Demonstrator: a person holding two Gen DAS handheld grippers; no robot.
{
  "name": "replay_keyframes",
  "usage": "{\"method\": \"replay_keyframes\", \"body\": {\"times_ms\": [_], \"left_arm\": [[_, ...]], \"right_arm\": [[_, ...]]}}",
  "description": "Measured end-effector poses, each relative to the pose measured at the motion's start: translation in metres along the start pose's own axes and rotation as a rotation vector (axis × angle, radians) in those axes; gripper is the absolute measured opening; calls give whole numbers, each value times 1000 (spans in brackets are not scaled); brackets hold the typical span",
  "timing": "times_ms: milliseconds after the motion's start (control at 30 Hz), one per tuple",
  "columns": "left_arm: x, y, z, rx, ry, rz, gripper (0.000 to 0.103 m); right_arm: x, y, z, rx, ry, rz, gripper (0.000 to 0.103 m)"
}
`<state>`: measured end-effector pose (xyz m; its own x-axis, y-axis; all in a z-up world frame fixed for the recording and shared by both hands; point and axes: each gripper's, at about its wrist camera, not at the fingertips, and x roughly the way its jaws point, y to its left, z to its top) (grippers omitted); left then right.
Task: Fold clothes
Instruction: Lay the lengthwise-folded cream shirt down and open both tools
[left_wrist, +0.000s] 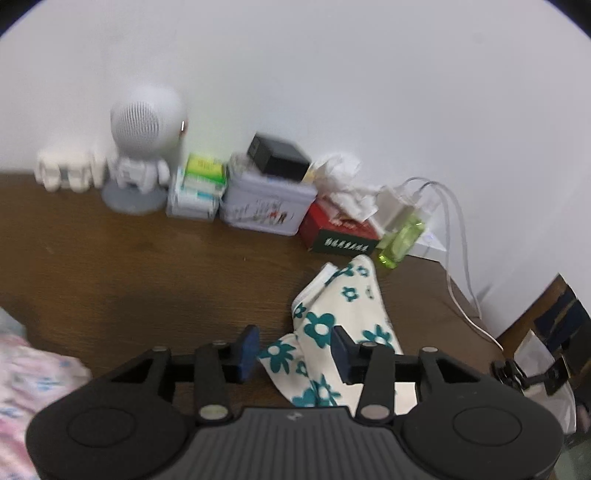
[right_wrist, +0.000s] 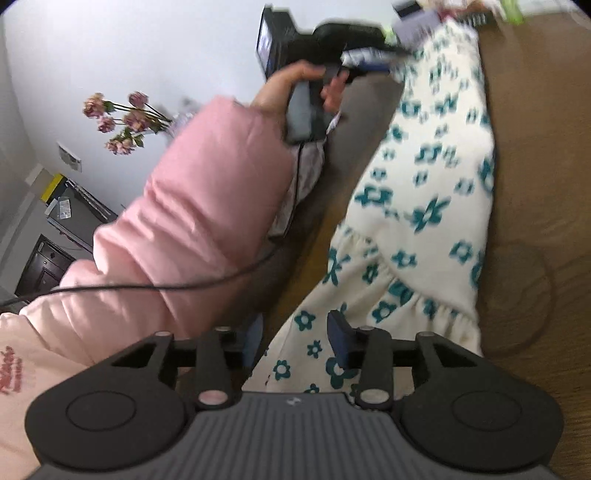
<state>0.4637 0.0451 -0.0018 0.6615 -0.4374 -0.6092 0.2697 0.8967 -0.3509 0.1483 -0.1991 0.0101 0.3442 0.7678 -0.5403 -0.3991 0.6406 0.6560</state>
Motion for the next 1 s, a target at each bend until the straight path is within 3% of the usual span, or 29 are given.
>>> {"method": "replay_keyframes", "body": {"times_ms": [167, 267, 333, 400, 500, 600, 700, 733, 800, 867, 1000], "left_arm": [[-63, -28, -28, 128, 22, -31, 45], [-105, -51, -62, 216, 47, -64, 43], [-128, -64, -89, 252, 76, -116, 41], [-146, -78, -117, 301, 121, -167, 19], [-169, -97, -160, 373, 180, -232, 13], [-185, -105, -193, 413, 208, -246, 13], [-200, -102, -214, 404, 205, -203, 16], [-204, -100, -218, 390, 201, -188, 21], [-213, -95, -224, 361, 194, -163, 41], [-217, -93, -227, 341, 199, -153, 41], [-214, -93, -237, 306, 228, -161, 37]], "right_arm": [[-22, -13, -9, 14, -50, -50, 40], [-29, -22, -14, 21, -72, -86, 39], [-24, -20, -18, -9, -60, -119, 33], [-18, -17, -22, -44, -43, -154, 22], [-1, -13, -28, -88, -9, -169, 22], [6, -9, -35, -126, -4, -174, 23], [-5, -9, -40, -117, -30, -129, 24], [-13, -7, -42, -123, -50, -127, 25], [-34, -3, -47, -145, -103, -139, 35], [-53, -4, -54, -154, -143, -194, 43], [-70, -19, -71, -112, -139, -272, 43]]}}
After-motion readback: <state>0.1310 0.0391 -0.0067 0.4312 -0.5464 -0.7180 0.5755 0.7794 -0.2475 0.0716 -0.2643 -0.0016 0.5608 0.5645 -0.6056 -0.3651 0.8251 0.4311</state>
